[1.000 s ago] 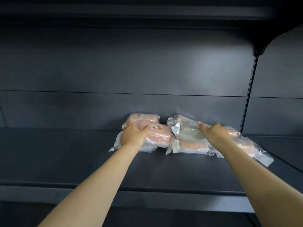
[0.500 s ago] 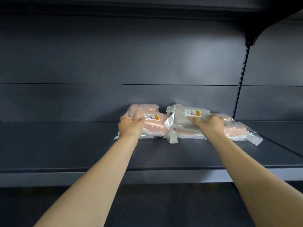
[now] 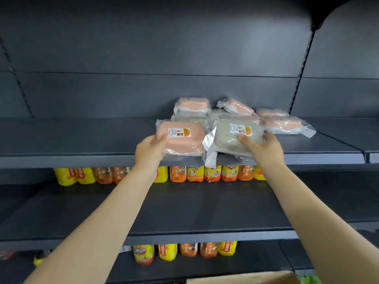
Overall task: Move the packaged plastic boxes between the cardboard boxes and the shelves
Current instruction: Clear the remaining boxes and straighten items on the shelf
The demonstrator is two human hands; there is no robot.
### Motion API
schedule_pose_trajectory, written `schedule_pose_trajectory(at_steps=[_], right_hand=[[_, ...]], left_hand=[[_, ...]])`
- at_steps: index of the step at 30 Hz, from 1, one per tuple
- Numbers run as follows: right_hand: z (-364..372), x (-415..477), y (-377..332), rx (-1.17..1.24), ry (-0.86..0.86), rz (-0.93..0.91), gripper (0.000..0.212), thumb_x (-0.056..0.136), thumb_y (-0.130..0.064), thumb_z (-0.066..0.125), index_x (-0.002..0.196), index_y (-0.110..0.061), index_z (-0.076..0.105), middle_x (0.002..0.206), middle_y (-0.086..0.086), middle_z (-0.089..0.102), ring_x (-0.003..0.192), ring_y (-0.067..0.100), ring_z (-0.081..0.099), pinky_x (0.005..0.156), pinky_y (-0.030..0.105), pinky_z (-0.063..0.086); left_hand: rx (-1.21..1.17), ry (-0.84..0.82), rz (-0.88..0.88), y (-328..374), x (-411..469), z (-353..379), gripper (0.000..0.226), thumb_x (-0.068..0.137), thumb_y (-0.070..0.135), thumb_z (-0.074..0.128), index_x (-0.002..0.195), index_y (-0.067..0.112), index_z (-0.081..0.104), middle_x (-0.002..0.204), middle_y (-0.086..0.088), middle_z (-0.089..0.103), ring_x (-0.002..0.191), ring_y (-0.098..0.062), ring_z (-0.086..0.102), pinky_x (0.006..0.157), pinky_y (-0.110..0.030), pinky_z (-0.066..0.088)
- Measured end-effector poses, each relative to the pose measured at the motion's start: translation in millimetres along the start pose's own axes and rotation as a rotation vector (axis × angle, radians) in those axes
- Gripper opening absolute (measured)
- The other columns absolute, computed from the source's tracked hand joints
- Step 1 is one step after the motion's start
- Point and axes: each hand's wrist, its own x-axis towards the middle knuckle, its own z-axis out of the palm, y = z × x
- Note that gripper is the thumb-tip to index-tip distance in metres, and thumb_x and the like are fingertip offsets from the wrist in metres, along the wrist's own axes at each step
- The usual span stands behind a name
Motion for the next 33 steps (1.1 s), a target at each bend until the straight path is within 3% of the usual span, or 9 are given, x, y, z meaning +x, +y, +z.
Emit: schedule_pose_trajectory(at_steps=[5, 9, 12, 19, 23, 25, 28, 30, 33], right_hand=[[-7, -44, 5, 0.111, -0.043, 0.000, 0.077, 0.070, -0.044, 0.079, 0.130, -0.011, 0.044, 0.119, 0.001, 0.059, 0.108, 0.019, 0.059, 0.094, 0.036, 0.048], [-13, -94, 26, 0.144, -0.143, 0.004, 0.062, 0.075, -0.034, 0.078, 0.124, -0.012, 0.047, 0.111, -0.002, 0.058, 0.102, 0.016, 0.059, 0.084, 0.027, 0.046], [-19, -131, 57, 0.119, -0.227, 0.067, 0.065, 0.077, -0.030, 0.077, 0.129, -0.012, 0.044, 0.116, -0.001, 0.056, 0.102, 0.017, 0.057, 0.081, 0.027, 0.045], [-19, -210, 135, -0.017, -0.385, 0.245, 0.048, 0.076, -0.027, 0.078, 0.108, -0.013, 0.045, 0.103, 0.002, 0.058, 0.091, 0.020, 0.058, 0.062, 0.025, 0.040], [-10, -245, 167, -0.162, -0.462, 0.313, 0.065, 0.075, -0.030, 0.079, 0.125, -0.007, 0.044, 0.107, 0.001, 0.055, 0.095, 0.019, 0.055, 0.072, 0.025, 0.038], [-4, -256, 184, -0.242, -0.490, 0.346, 0.072, 0.074, -0.034, 0.079, 0.129, -0.006, 0.042, 0.116, 0.005, 0.056, 0.102, 0.022, 0.056, 0.076, 0.028, 0.041], [8, -268, 213, -0.342, -0.517, 0.405, 0.066, 0.072, -0.033, 0.080, 0.121, -0.007, 0.044, 0.117, 0.009, 0.055, 0.104, 0.025, 0.056, 0.081, 0.036, 0.049], [16, -274, 232, -0.402, -0.523, 0.456, 0.058, 0.071, -0.032, 0.080, 0.112, -0.011, 0.044, 0.116, 0.009, 0.054, 0.104, 0.026, 0.055, 0.085, 0.040, 0.050], [26, -279, 260, -0.487, -0.535, 0.536, 0.068, 0.070, -0.033, 0.079, 0.124, -0.010, 0.044, 0.120, 0.008, 0.053, 0.110, 0.026, 0.053, 0.083, 0.038, 0.050]], left_hand=[[-0.033, 0.011, -0.001, -9, -50, -33, 0.035, 0.089, 0.024, 0.063, 0.123, 0.017, 0.059, 0.117, 0.000, 0.062, 0.107, -0.016, 0.059, 0.091, -0.031, 0.049], [-0.056, 0.040, -0.087, -37, -99, -64, 0.036, 0.089, 0.023, 0.064, 0.124, 0.021, 0.058, 0.117, 0.002, 0.062, 0.107, -0.016, 0.059, 0.095, -0.035, 0.049], [-0.045, 0.090, -0.149, -68, -138, -83, 0.032, 0.088, 0.020, 0.064, 0.120, 0.019, 0.060, 0.117, -0.002, 0.063, 0.108, -0.019, 0.060, 0.096, -0.037, 0.048], [-0.051, 0.193, -0.328, -141, -225, -124, 0.020, 0.091, 0.010, 0.060, 0.111, 0.015, 0.059, 0.115, -0.007, 0.062, 0.104, -0.020, 0.058, 0.083, -0.028, 0.048], [-0.019, 0.177, -0.438, -179, -259, -155, 0.032, 0.093, 0.016, 0.058, 0.125, 0.013, 0.056, 0.119, -0.005, 0.061, 0.108, -0.019, 0.057, 0.074, -0.022, 0.045], [-0.032, 0.227, -0.509, -200, -264, -167, 0.033, 0.092, 0.018, 0.061, 0.124, 0.011, 0.055, 0.120, -0.008, 0.061, 0.100, -0.017, 0.058, 0.070, -0.020, 0.044], [-0.049, 0.252, -0.620, -234, -262, -176, 0.035, 0.090, 0.014, 0.063, 0.123, 0.008, 0.053, 0.122, -0.011, 0.058, 0.100, -0.018, 0.055, 0.083, -0.026, 0.044], [-0.050, 0.230, -0.670, -252, -255, -179, 0.039, 0.090, 0.013, 0.062, 0.127, 0.009, 0.051, 0.118, -0.009, 0.056, 0.103, -0.018, 0.053, 0.083, -0.024, 0.044], [-0.014, 0.189, -0.734, -282, -240, -182, 0.043, 0.090, 0.016, 0.063, 0.130, 0.010, 0.049, 0.128, -0.011, 0.054, 0.114, -0.025, 0.055, 0.090, -0.030, 0.046]])
